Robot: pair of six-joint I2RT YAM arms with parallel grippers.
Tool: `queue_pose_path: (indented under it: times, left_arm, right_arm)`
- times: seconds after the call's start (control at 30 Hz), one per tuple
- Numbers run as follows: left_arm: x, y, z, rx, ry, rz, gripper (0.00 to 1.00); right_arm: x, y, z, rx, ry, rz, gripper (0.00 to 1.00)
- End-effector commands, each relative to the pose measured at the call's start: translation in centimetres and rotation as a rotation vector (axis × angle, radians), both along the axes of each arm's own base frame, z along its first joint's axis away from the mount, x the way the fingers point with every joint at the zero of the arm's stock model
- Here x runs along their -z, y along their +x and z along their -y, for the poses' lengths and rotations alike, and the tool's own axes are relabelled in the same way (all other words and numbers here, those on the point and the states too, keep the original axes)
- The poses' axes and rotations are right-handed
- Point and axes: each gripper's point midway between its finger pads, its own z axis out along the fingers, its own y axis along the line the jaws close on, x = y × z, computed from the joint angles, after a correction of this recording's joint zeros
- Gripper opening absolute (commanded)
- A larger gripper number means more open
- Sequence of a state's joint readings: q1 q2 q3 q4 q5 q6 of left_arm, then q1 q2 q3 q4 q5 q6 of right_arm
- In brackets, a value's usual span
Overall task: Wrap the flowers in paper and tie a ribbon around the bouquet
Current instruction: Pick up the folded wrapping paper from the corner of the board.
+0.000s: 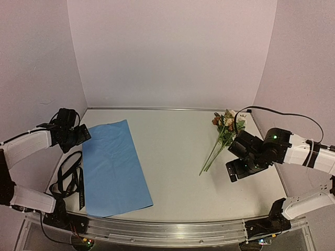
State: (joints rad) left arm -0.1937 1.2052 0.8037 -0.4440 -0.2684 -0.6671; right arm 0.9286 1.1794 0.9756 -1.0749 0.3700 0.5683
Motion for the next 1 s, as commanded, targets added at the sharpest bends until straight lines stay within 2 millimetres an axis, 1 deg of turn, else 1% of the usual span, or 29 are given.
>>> queue_pose_path:
  times: [0.0,0.07,0.2,0.37,0.53,0.77,0.87,0.97]
  left_arm:
    - [1.7,2.4,1.0,0.044,-0.083,-0.004,0.92]
    - [3.1,2.6,0.9,0.019,-0.097,-0.038,0.87]
    - [5.6,2.0,0.5,-0.021,-0.101,-0.084,0.83]
    - [7.7,1.5,-0.2,-0.036,-0.083,-0.12,0.8]
    - [9.7,1.8,0.2,0.001,-0.102,-0.159,0.77]
    - [11.4,2.0,0.3,-0.014,-0.13,-0.182,0.75]
    - [11.8,2.1,0.7,-0.001,-0.144,-0.187,0.72]
    - [12.0,2.2,0.9,0.007,-0.154,-0.189,0.66]
  right_arm:
    - [-0.3,0.5,-2.2,-0.035,0.071,-0.003,0.98]
    - [-0.1,0.5,-2.6,-0.044,0.081,-0.015,0.98]
    - [0.5,0.4,-3.3,-0.058,0.094,-0.04,0.98]
    - [0.9,0.2,-3.5,-0.062,0.1,-0.051,0.98]
    - [1.5,0.0,-3.2,-0.054,0.1,-0.053,0.98]
    - [2.1,-0.2,-3.2,-0.045,0.108,-0.068,0.98]
    - [2.3,-0.2,-3.2,-0.044,0.105,-0.069,0.98]
    - [2.4,-0.2,-3.2,-0.044,0.102,-0.07,0.98]
